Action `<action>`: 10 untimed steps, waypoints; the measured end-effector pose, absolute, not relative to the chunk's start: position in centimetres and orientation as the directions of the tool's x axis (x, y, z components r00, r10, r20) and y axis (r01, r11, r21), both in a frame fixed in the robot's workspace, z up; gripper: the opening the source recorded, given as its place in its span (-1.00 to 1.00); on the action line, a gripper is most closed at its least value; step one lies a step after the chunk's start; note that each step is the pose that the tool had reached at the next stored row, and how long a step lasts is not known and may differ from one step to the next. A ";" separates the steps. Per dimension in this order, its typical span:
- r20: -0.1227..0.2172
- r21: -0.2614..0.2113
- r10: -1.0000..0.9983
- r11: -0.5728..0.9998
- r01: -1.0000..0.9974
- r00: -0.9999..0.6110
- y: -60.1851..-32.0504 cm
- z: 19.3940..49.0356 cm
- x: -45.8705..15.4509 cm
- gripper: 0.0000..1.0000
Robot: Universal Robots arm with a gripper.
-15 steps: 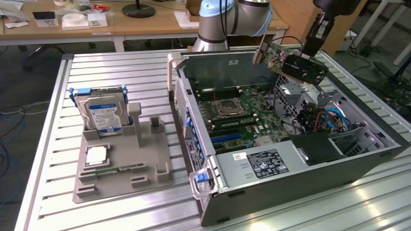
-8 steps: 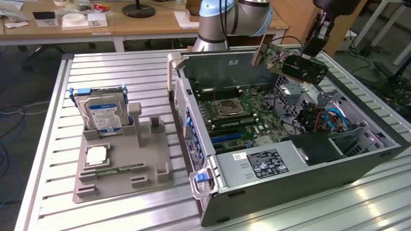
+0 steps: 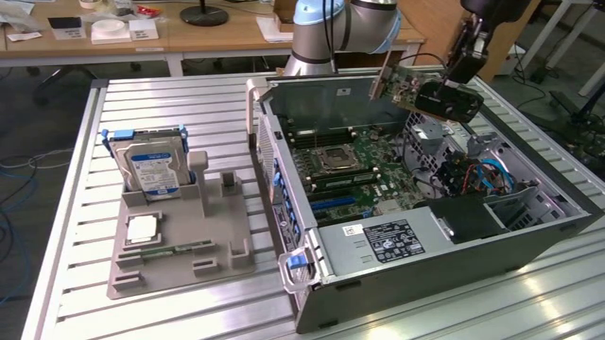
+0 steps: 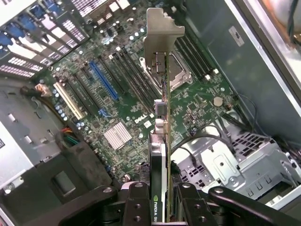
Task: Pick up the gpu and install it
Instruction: 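Insert the gpu into the slot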
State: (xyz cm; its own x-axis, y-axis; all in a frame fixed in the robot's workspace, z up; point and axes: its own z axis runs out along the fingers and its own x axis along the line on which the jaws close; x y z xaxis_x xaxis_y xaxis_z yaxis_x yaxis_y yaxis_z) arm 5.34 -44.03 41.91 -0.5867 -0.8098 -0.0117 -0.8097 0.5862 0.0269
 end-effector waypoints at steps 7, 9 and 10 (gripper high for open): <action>-0.010 0.026 -0.849 0.528 -0.849 -0.528 -44.0 41.9 5.3 -0.47; -0.009 0.025 -0.860 0.510 -0.860 -0.510 -44.0 41.9 5.3 -0.47; -0.008 0.025 -0.865 0.501 -0.865 -0.501 -44.0 41.9 5.3 -0.47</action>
